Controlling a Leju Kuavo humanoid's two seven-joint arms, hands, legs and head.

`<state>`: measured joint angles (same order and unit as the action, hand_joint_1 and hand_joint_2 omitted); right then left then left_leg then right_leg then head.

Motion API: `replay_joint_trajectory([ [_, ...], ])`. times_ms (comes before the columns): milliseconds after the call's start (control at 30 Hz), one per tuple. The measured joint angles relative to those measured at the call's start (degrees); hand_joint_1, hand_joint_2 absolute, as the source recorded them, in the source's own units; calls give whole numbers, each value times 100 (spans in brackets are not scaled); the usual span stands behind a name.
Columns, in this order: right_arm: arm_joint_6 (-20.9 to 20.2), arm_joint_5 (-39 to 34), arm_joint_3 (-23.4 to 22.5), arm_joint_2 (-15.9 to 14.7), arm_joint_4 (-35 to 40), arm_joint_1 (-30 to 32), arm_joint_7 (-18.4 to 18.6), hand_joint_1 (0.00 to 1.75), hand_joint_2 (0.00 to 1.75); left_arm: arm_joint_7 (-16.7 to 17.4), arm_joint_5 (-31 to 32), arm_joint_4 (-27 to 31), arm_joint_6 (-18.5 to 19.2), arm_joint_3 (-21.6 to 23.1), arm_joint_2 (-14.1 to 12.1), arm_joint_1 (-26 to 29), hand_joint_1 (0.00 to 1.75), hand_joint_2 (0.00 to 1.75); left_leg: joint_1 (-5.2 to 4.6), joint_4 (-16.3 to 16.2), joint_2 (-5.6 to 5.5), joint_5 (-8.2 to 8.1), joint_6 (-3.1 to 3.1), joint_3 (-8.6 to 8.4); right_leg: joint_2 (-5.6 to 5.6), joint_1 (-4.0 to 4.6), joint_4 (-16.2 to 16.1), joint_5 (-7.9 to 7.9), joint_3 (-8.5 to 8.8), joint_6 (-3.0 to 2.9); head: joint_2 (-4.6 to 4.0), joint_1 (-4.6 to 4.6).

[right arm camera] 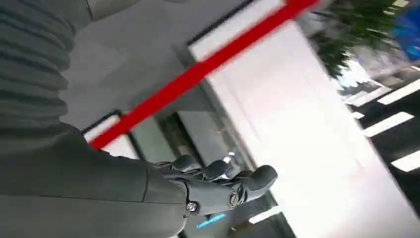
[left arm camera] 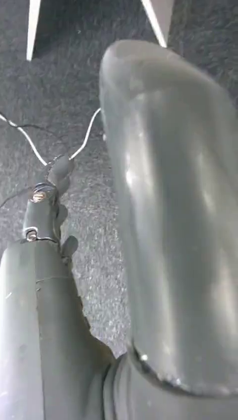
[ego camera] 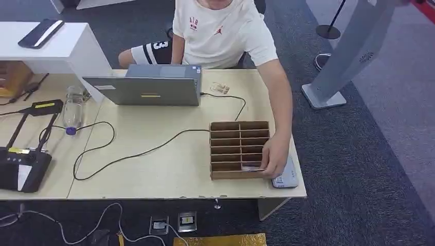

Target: Pass the card to the sensor for recognition and then transmit it.

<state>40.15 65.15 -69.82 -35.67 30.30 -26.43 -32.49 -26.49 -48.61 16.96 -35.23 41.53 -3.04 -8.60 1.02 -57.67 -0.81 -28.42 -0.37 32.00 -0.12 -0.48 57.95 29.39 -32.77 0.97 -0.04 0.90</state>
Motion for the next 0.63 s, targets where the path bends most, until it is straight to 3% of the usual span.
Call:
replay_joint_trajectory([
  [100,-9,355,-469,230,-298,556,754,0,175,200,-11,-20,18,0,2,9,0,0,-6,2,-4,-1,-1,1,-7,-6,2,4,-4,-3,0,-4],
  [200,-388,948,-643,402,-739,942,2294,0,175,474,-13,-35,61,0,0,5,0,0,3,4,1,-4,-7,-2,-4,2,2,5,-3,-4,0,-2],
  [333,-1082,1473,-718,758,-1187,1246,3613,0,175,621,-4,-61,109,2,-15,1,0,0,3,6,7,-4,-8,-11,3,2,5,7,-1,-8,0,-4],
  [433,-1525,1613,-722,986,-1417,1354,4013,0,175,680,4,-77,140,2,-42,-3,0,0,1,6,8,-1,-12,-14,11,1,9,8,0,-10,0,-2],
  [533,-2585,1778,-722,1141,-1603,1385,4469,0,175,735,20,-85,186,2,-96,-3,0,0,4,6,8,-1,-13,-18,13,4,9,8,3,-10,0,2],
  [633,-3374,1906,-722,1335,-1756,1424,4558,0,175,763,13,-85,229,4,-153,-5,0,0,0,6,8,-1,-13,-20,12,0,11,8,4,-10,0,-7],
])
